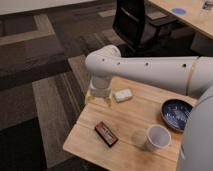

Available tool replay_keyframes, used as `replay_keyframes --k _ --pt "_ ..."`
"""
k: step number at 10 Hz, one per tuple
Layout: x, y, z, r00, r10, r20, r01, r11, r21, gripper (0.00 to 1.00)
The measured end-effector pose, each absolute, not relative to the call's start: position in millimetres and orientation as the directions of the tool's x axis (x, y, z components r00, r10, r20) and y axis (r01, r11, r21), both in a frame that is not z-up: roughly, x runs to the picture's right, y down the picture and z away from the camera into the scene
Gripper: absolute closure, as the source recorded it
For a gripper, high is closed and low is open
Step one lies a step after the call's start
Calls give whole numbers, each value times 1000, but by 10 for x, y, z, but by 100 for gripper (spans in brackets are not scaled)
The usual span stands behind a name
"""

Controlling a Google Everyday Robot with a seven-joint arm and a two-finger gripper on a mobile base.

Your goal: Place the pepper on the white sponge

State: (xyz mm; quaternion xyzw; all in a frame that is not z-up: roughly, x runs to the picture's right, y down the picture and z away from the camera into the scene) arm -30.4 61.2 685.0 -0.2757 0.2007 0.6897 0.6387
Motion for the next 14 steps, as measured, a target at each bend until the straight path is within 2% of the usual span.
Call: replay_keyframes --k 3,6,8,10,14 --pt "163 371 6669 -116 794 -597 -985 -169 -32 35" --pt "816 385 6665 -235 770 -593 -968 -242 69 35" --pt "1463 405 6628 -375 738 -561 -924 -346 162 35" --pt "2277 511 6404 -571 671 -473 -820 -485 303 35" --pt "2245 505 6410 -567 673 -475 -823 -482 300 35"
